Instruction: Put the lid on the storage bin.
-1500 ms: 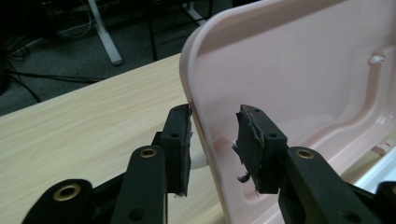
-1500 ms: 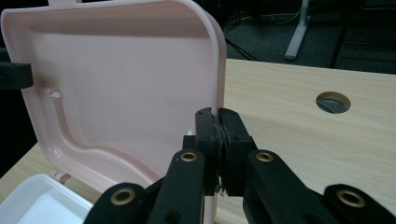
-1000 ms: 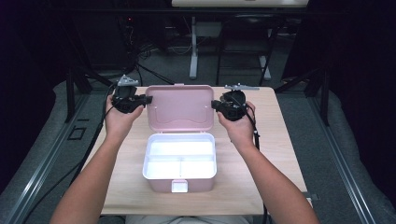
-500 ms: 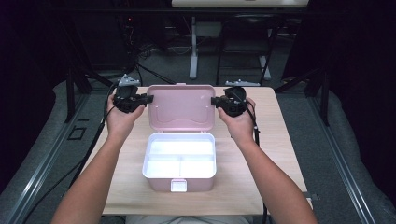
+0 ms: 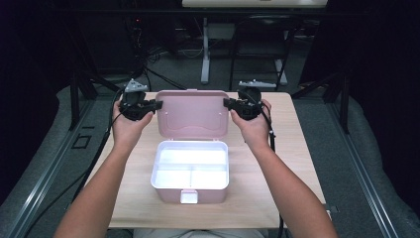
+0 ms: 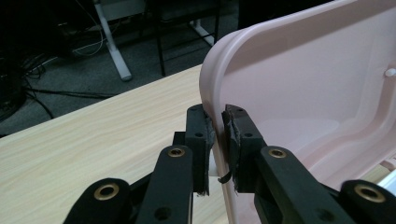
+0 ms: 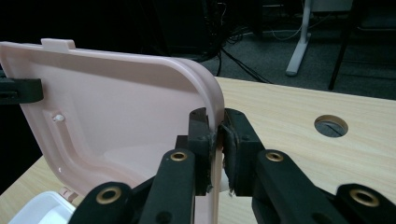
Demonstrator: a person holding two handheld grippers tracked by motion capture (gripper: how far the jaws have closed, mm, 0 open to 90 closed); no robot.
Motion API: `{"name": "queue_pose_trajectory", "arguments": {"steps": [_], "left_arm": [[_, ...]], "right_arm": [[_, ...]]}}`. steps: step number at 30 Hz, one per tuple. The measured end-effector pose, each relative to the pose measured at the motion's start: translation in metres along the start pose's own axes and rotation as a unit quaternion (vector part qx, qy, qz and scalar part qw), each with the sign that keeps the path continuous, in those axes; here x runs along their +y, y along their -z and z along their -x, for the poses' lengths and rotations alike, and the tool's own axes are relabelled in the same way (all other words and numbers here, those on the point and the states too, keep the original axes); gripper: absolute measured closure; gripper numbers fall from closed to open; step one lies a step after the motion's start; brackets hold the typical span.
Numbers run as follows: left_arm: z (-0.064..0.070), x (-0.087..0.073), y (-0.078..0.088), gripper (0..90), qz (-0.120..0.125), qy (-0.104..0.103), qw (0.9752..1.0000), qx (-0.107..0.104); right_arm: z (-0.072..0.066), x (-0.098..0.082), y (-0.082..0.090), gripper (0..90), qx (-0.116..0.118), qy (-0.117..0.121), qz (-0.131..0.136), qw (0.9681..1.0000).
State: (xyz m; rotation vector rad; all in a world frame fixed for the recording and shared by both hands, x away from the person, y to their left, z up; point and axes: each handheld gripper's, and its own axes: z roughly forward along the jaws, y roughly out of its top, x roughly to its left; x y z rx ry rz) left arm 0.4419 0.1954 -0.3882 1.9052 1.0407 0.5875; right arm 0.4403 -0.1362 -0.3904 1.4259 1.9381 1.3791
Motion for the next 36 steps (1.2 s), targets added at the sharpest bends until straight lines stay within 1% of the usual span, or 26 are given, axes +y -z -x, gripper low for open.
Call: {"name": "queue_pose_trajectory", "arguments": {"steps": [2,8,10,13,18,25,28,33,36], "left_arm": [[0.001,0.000,0.003,80.2,0.001,-0.002,1.0000,-0.003],[0.001,0.000,0.009,80.2,0.003,-0.001,0.9999,-0.013],[0.001,0.000,0.011,79.9,0.003,-0.001,0.9999,-0.014],[0.001,0.000,0.015,79.5,0.004,0.000,0.9998,-0.021],[0.002,0.001,0.019,79.2,0.006,0.000,0.9996,-0.029],[0.004,0.000,0.026,78.0,0.007,-0.005,0.9993,-0.035],[0.005,0.000,0.029,77.5,0.006,-0.008,0.9992,-0.039],[0.005,0.000,0.035,75.5,0.004,-0.010,0.9987,-0.049],[0.006,0.001,0.038,75.1,0.008,-0.010,0.9987,-0.050]], "right_arm": [[-0.002,-0.001,0.002,81.4,0.001,0.003,0.004,1.0000],[-0.006,-0.002,0.009,80.5,0.003,0.010,0.011,0.9999],[-0.007,-0.003,0.012,80.2,0.004,0.015,0.011,0.9998],[-0.009,-0.003,0.015,79.6,0.005,0.020,0.013,0.9997],[-0.012,-0.003,0.019,78.4,0.011,0.023,0.015,0.9996],[-0.016,-0.002,0.024,77.8,0.013,0.033,0.014,0.9993],[-0.017,-0.003,0.026,77.2,0.015,0.034,0.014,0.9992],[-0.021,-0.003,0.031,75.9,0.015,0.046,0.010,0.9988],[-0.023,-0.003,0.033,75.2,0.015,0.052,0.009,0.9985]]}}
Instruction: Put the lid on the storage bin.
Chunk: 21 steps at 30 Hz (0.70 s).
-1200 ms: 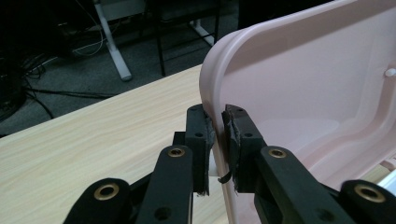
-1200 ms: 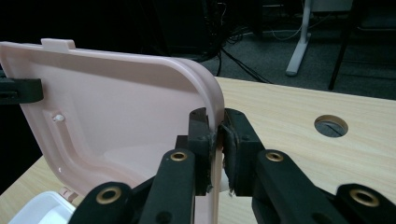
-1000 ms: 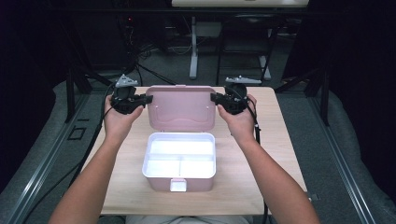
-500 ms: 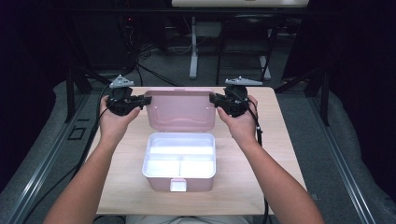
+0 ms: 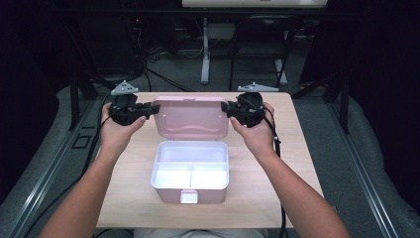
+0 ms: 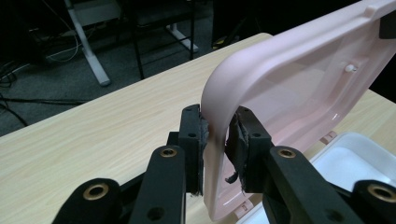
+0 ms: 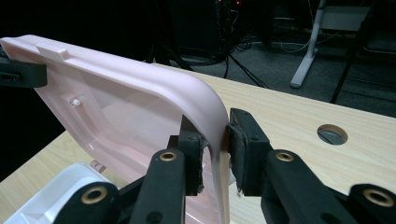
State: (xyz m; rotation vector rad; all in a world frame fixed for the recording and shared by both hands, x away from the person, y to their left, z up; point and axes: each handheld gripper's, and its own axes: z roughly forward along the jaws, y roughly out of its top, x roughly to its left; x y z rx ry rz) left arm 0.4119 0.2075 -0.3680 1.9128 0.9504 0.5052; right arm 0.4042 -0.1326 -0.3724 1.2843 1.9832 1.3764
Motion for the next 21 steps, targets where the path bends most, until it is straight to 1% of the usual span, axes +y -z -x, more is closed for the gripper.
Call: {"name": "queue_pose_trajectory", "arguments": {"steps": [7,9,14,21], "left_arm": [[0.004,0.001,0.006,74.2,-0.005,-0.009,0.9999,-0.001],[0.005,0.001,0.008,73.9,-0.004,-0.009,1.0000,-0.001],[0.010,-0.001,0.012,71.8,-0.003,-0.017,0.9999,0.000],[0.015,-0.005,0.019,68.5,0.000,-0.022,0.9997,-0.007]], "right_arm": [[-0.003,0.000,0.004,74.2,0.002,0.011,-0.003,0.9999],[-0.003,-0.001,0.006,73.6,0.004,0.013,-0.004,0.9999],[-0.005,-0.002,0.010,72.4,0.008,0.015,-0.005,0.9998],[-0.007,-0.006,0.016,70.2,0.018,0.018,-0.009,0.9996]]}}
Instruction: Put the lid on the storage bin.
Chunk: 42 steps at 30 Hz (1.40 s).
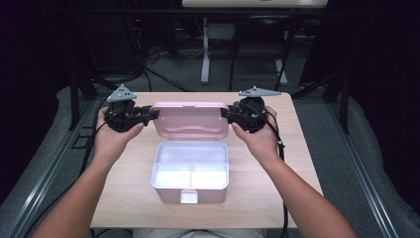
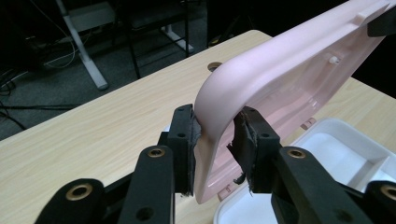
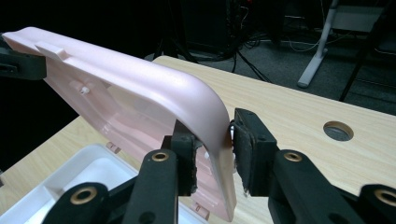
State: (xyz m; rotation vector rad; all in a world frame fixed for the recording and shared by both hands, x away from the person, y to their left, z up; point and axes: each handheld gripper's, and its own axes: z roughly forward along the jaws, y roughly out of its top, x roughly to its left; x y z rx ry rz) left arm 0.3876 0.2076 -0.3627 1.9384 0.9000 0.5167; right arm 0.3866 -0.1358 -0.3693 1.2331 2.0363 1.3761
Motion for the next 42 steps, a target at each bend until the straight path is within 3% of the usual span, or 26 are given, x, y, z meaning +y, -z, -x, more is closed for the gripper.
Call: {"name": "queue_pose_trajectory", "arguments": {"steps": [14,36,42], "left_arm": [[0.007,-0.005,0.012,62.2,0.009,-0.008,0.9999,-0.010],[0.019,-0.011,0.023,60.7,0.005,-0.025,0.9997,-0.006],[0.020,-0.015,0.026,60.7,0.007,-0.021,0.9997,-0.014]], "right_arm": [[-0.006,-0.004,0.010,66.1,0.011,0.012,0.001,0.9999],[-0.010,-0.014,0.019,64.6,0.020,0.021,0.003,0.9996],[-0.012,-0.017,0.023,64.1,0.023,0.024,0.001,0.9994]]}}
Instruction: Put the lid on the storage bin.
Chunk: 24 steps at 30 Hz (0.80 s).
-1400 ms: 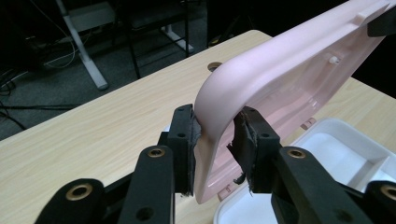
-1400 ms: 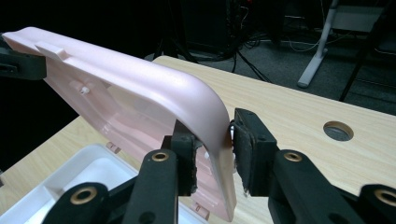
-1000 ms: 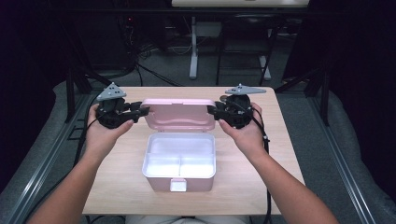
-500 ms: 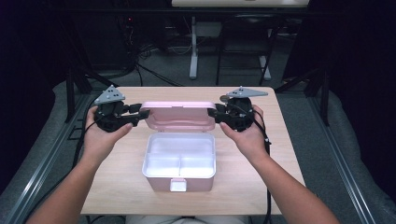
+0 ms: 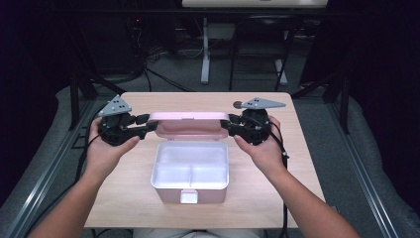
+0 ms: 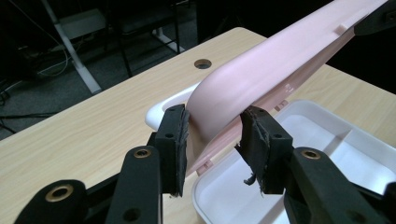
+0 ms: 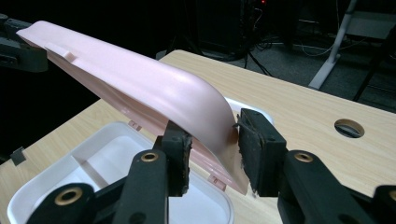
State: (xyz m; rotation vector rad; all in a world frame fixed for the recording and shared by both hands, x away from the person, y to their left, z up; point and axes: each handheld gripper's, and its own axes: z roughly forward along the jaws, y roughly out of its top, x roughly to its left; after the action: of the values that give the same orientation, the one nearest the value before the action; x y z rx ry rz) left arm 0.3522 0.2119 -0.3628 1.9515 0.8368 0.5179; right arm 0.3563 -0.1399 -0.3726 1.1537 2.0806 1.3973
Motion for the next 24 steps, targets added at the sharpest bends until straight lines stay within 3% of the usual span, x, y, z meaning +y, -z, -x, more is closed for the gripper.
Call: {"name": "queue_pose_trajectory", "arguments": {"steps": [24], "left_arm": [[0.016,-0.023,0.019,61.0,-0.011,-0.019,0.9997,-0.013]], "right_arm": [[-0.011,-0.021,0.019,63.3,0.023,0.005,-0.005,0.9997]]}}
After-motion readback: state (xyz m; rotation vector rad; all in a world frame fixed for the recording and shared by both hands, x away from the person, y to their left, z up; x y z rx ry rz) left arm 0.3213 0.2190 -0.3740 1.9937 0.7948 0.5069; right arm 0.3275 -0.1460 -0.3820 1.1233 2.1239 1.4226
